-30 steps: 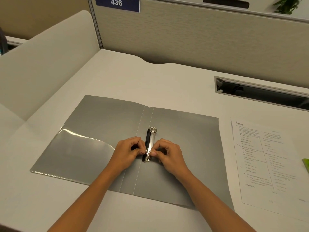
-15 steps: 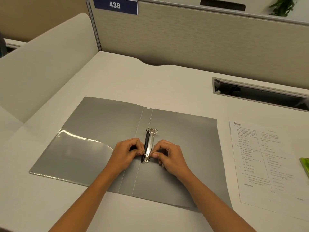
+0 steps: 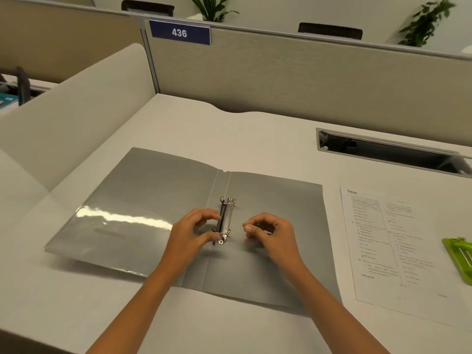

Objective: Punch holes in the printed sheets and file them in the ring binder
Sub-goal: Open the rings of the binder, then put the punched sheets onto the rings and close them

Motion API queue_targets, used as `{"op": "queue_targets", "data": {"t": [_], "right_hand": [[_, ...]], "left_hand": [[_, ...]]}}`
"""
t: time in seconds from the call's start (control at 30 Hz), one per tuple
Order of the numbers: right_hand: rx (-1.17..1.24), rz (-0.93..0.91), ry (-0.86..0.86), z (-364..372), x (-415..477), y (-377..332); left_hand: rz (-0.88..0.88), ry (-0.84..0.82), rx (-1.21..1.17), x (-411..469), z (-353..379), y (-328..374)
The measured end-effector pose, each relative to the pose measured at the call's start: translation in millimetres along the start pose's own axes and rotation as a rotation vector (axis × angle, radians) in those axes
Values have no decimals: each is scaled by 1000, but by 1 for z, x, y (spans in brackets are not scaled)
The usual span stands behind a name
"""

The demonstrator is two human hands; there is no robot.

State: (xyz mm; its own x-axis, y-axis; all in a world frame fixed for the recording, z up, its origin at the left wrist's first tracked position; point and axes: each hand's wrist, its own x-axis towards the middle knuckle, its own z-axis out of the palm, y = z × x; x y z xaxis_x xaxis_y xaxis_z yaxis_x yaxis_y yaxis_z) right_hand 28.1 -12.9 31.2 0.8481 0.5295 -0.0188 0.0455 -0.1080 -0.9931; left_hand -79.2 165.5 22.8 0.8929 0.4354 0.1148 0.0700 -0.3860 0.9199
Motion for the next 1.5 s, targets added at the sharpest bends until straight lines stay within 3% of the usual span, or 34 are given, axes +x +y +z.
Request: {"op": "queue_targets", "data": {"t": [0.13, 0.47, 0.77, 1.03, 1.17, 1.5], "right_hand": [[25, -64, 149, -22, -24, -2], [-73, 44, 439, -93, -89, 3], [-20, 146, 700, -157, -120, 0], [-551, 225, 958, -216, -121, 26], [-744, 577, 952, -236, -116, 36], [-926, 806, 866, -251, -105, 34]], "left_hand": [[110, 101, 83, -18, 25, 19], [249, -205, 223, -38, 108, 60], [196, -271, 261, -51, 172, 87], [239, -426, 399, -49, 221, 102], [327, -482, 623, -42, 243, 91], [343, -508, 835, -39, 275, 78]]}}
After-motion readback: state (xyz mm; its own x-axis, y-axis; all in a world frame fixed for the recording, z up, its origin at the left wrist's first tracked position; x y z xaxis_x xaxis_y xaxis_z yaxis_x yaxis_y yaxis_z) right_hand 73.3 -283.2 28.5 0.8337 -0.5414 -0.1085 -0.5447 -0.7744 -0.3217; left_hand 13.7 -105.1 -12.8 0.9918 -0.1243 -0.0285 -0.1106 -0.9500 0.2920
